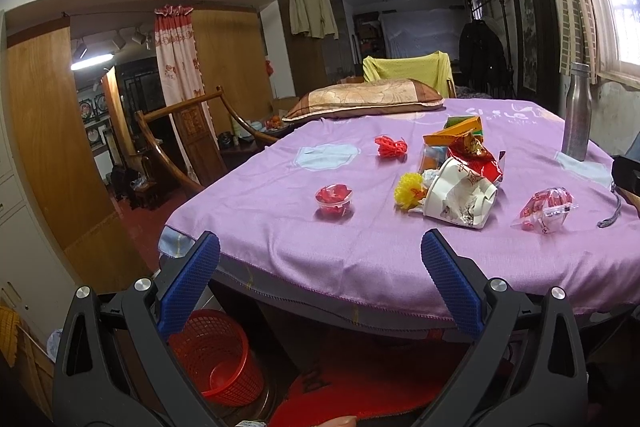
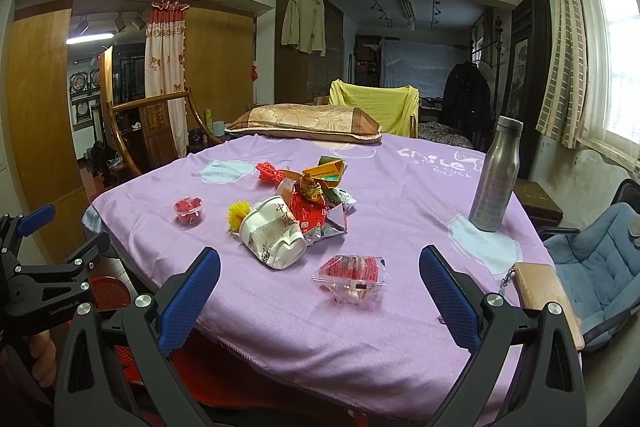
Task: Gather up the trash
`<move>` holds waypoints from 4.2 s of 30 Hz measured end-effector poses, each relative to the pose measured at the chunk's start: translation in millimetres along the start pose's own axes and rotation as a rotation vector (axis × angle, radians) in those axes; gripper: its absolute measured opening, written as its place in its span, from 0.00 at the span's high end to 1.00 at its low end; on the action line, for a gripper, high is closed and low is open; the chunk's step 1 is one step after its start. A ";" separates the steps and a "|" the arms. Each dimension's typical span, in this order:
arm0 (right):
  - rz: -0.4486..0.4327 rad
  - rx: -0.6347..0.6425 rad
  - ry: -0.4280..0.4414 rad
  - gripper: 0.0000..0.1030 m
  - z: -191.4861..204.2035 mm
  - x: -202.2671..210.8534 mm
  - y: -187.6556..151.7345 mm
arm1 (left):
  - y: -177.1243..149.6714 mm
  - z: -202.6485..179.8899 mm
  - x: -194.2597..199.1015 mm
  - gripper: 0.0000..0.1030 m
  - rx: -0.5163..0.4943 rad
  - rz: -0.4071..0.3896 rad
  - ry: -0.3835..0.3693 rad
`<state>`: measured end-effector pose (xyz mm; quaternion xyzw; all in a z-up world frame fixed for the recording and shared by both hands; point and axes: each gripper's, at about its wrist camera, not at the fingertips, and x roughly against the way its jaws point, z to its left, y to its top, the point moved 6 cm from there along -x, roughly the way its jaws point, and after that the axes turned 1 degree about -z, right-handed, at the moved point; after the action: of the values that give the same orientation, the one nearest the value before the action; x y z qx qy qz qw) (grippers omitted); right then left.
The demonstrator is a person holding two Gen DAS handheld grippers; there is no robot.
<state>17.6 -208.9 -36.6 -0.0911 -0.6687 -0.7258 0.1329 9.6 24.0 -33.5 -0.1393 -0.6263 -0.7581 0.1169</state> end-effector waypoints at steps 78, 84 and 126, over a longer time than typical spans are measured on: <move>0.227 -0.030 0.004 0.05 -10.9 -104.3 -34.5 | -32.7 13.5 -84.6 0.06 -0.018 0.208 0.048; 0.257 -0.067 -0.010 0.05 -27.9 -124.7 -39.1 | -29.0 29.3 -122.7 0.06 0.048 0.293 -0.039; 0.183 -0.134 0.125 0.73 -34.9 -140.3 -5.7 | 25.9 91.2 -177.4 0.45 0.181 0.287 -0.124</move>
<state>150.4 -233.3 -88.7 -0.1152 -0.5982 -0.7579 0.2335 190.3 109.2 -57.1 -0.2627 -0.6715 -0.6642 0.1971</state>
